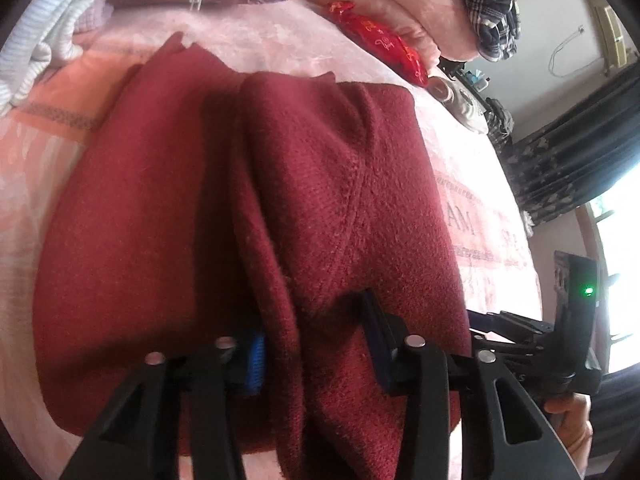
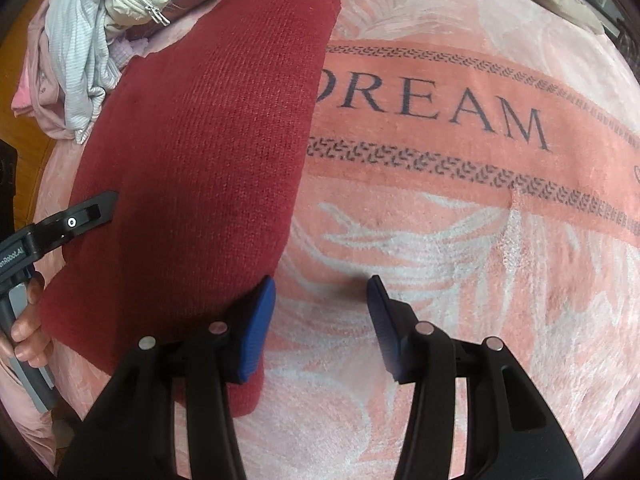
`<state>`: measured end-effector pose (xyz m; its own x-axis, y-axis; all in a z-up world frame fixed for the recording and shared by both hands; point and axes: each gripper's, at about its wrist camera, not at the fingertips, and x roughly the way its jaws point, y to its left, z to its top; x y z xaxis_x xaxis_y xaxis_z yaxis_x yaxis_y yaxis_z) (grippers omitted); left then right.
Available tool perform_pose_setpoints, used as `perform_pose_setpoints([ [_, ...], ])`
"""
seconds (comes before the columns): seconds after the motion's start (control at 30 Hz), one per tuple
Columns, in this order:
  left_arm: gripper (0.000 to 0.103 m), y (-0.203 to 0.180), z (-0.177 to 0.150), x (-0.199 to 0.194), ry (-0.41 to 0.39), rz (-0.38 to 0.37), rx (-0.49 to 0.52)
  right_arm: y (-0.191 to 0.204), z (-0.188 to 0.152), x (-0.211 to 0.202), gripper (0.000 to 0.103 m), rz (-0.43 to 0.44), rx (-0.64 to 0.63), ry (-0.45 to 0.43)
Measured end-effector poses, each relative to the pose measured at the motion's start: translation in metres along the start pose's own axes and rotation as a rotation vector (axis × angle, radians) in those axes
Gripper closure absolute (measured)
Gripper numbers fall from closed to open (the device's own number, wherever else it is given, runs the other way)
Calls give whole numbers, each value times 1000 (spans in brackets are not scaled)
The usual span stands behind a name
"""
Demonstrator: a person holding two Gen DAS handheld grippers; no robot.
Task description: Fold small clothes
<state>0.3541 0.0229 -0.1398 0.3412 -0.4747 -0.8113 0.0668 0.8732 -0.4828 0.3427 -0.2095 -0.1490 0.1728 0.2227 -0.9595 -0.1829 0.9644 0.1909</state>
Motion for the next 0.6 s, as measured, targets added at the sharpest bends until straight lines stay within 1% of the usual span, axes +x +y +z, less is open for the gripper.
perform_pose_setpoints([
  [0.03,79,-1,0,0,-5,9,7,-1,-2,-1,55,-3,-1,-1],
  [0.13,85,-1,-3,-6,-29,17,21,0,-1,0,55,-6,-2,-2],
  [0.17,86,2,-3,-10,-45,1,-1,0,-1,0,55,-5,1,-2],
  [0.23,87,4,-1,-22,-81,-29,-16,0,-1,-1,55,-2,0,-5],
  [0.33,88,6,7,-51,-139,-59,16,3,-1,-4,55,21,-6,-14],
  [0.43,88,17,11,-85,-191,-78,16,8,-1,-7,55,83,-4,-18],
  [0.5,88,29,13,-106,-230,-73,32,15,-2,-6,55,113,-13,-10],
  [0.57,88,48,13,-123,-257,-44,38,23,-2,-2,55,133,-27,-2],
  [0.6,88,58,13,-127,-255,-35,49,26,-3,0,55,141,-33,4],
])
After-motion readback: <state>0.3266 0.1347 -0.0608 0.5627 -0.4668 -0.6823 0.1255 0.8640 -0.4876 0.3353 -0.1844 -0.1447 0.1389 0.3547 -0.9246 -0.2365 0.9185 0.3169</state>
